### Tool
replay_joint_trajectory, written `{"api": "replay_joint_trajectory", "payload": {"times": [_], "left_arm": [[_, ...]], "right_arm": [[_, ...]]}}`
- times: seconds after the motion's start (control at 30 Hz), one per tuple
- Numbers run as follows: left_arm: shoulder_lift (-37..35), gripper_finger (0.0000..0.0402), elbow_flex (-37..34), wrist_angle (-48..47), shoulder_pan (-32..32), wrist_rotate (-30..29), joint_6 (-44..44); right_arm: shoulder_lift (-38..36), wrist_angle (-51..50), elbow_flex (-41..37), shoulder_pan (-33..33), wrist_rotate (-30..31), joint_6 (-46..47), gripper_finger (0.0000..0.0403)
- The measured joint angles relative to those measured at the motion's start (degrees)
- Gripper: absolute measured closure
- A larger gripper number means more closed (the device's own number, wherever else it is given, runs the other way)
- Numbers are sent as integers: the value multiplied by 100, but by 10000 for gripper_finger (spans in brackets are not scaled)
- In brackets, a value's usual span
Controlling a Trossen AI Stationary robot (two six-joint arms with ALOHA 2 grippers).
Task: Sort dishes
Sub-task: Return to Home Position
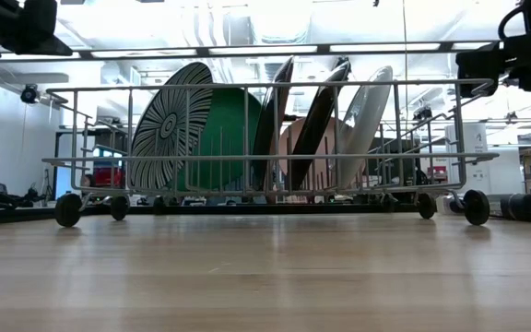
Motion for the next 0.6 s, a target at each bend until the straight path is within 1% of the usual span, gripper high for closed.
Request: {"api": "replay_joint_trajectory", "payload": {"times": [0.23, 0.6], "left_arm": [[0, 401, 0, 0, 2, 0, 2], [0, 401, 0, 0, 2, 0, 2]], "right_arm": [[0, -1, 0, 0, 1, 227, 151], [87, -24, 2, 4, 1, 234, 170]]}}
